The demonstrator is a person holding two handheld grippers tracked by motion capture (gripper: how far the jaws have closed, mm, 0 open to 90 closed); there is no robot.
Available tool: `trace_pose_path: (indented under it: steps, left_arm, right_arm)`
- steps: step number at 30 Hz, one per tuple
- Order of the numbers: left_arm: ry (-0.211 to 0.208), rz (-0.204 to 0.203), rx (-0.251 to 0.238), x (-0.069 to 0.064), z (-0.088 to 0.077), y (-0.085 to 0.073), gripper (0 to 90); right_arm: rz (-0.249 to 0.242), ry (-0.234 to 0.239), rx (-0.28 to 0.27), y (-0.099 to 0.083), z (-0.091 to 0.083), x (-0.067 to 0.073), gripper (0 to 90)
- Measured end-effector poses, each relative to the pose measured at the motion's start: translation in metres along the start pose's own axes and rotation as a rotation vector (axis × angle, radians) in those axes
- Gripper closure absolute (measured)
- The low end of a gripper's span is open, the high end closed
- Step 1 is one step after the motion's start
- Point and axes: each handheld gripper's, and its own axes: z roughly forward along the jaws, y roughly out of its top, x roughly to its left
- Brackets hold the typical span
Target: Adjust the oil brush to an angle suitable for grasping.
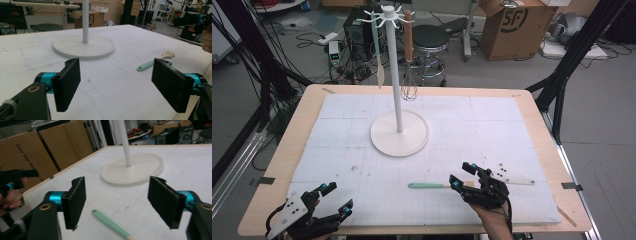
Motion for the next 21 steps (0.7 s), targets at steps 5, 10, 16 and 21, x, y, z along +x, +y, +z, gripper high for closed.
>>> trace_pose_path:
  steps: [5, 10, 16, 21]
  left_arm:
    - [-0.005, -0.004, -0.001, -0.001, -0.001, 0.000, 24.0]
    - [-0.010, -0.002, -0.004, -0.003, 0.000, 0.000, 23.9]
    - [-0.017, 0.002, 0.001, -0.003, 0.002, 0.000, 23.9]
    - [-0.016, 0.000, -0.002, -0.003, 0.001, 0.000, 23.9]
  right_arm:
    - [0.001, 0.026, 0.059, 0.002, 0.015, 0.007, 51.9]
    - [0.055, 0.024, 0.108, 0.002, 0.027, 0.010, 68.3]
    - [0.087, 0.071, 0.165, 0.000, 0.039, 0.012, 85.3]
    - [0.117, 0.105, 0.226, -0.006, 0.053, 0.012, 89.5]
